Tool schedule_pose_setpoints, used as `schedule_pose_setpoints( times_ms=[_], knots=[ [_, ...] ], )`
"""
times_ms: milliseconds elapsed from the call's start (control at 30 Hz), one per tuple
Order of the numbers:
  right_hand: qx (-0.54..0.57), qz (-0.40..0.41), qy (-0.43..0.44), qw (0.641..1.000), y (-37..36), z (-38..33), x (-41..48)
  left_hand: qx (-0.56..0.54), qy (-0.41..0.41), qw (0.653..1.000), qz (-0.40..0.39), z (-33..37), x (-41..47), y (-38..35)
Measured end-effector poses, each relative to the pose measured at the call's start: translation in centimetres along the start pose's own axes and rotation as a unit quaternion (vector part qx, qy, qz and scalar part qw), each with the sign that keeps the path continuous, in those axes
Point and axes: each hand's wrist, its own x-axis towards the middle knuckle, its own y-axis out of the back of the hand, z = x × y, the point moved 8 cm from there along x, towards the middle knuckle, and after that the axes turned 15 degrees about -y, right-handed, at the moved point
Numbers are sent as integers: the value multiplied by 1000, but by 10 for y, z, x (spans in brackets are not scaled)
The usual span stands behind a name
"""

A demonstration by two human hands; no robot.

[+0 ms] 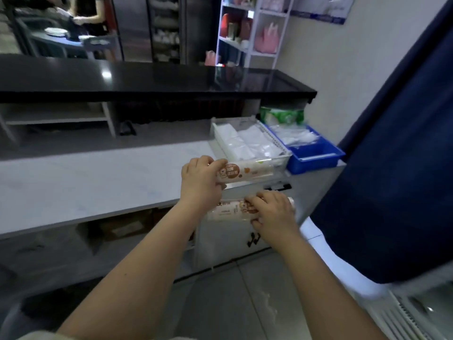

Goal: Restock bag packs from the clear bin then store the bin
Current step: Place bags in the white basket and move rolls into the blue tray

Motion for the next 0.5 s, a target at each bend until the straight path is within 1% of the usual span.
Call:
schedule_pose_setpoints(
  times_ms=[100,233,367,500],
  knots=[
    [-20,-8,-20,1000,17,75,15,-9,-11,1000,1,52,40,-43],
    [-20,-6,-32,999,29,149,30,-16,-13,1000,-10,97,78,-90],
    [-25,-6,-46,999,37,204,58,-8,-9,999,-30,119,121,-124],
    [-26,-8,-45,999,33,237,97,-4,-11,999,-38,127,166,-155]
  ],
)
